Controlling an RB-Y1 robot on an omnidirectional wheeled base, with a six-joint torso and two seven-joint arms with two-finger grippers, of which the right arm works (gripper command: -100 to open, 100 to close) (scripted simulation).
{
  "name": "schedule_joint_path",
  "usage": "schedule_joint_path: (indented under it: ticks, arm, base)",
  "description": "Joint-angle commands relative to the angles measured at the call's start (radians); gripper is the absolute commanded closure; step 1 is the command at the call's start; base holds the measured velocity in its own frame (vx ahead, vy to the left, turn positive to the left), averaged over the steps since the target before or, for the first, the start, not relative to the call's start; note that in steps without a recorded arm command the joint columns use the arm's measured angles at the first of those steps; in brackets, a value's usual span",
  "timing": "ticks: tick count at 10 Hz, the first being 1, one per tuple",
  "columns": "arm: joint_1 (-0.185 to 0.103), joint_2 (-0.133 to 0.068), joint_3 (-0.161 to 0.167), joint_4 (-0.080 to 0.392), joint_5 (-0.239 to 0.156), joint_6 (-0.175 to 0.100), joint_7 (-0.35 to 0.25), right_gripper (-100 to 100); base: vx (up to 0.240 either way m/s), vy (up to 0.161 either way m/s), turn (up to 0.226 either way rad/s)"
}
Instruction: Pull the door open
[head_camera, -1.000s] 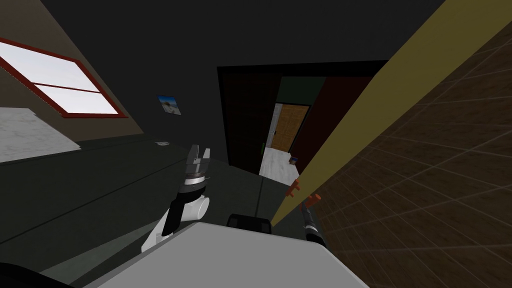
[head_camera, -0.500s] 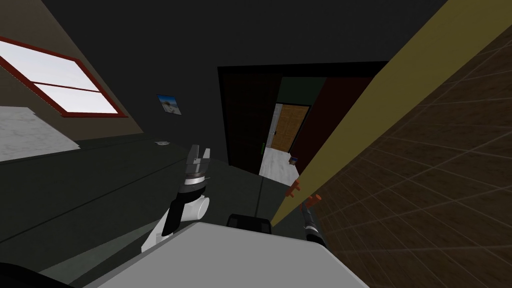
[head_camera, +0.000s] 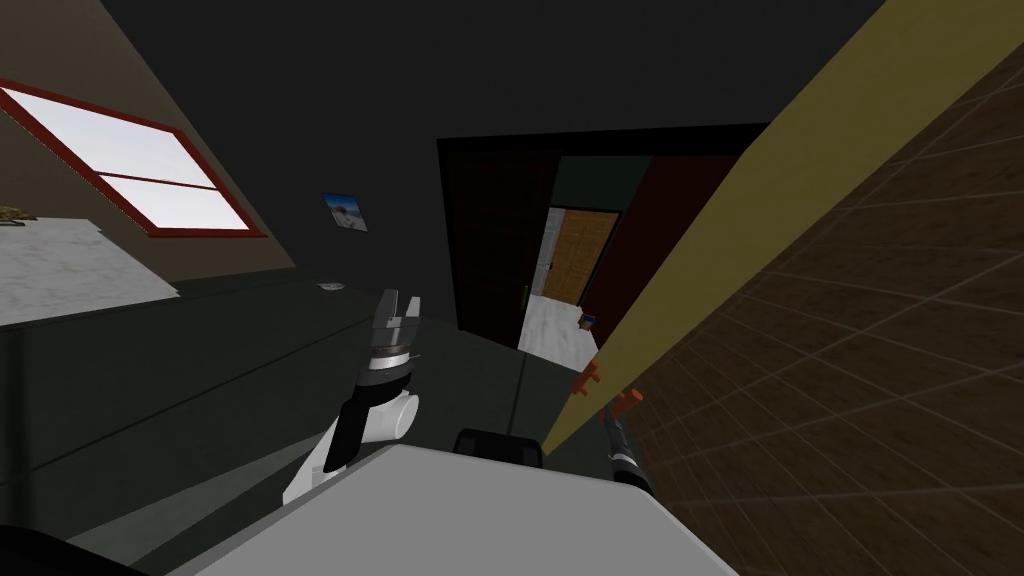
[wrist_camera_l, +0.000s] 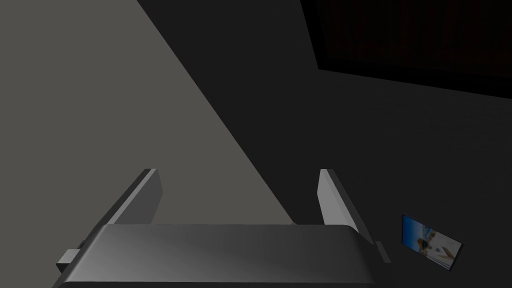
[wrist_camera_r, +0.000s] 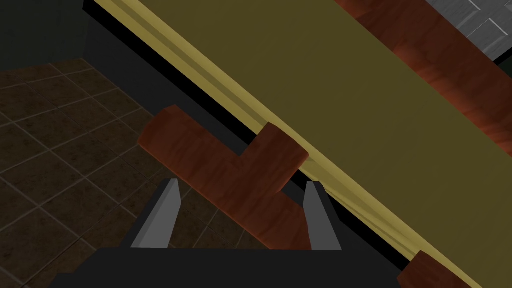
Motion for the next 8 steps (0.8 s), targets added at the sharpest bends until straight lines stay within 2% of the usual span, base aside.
schedule_joint_path:
  ticks: [1,8]
  arm:
    - [-0.020,0.010,0.005,0.010,-0.008,-0.006,-0.031,100]
    - [-0.022,0.011,0.013,0.008,-0.012,-0.008,-0.049,100]
  base:
    - [-0.010,-0.005,-0.007]
    - [-0.008,-0.010,0.009]
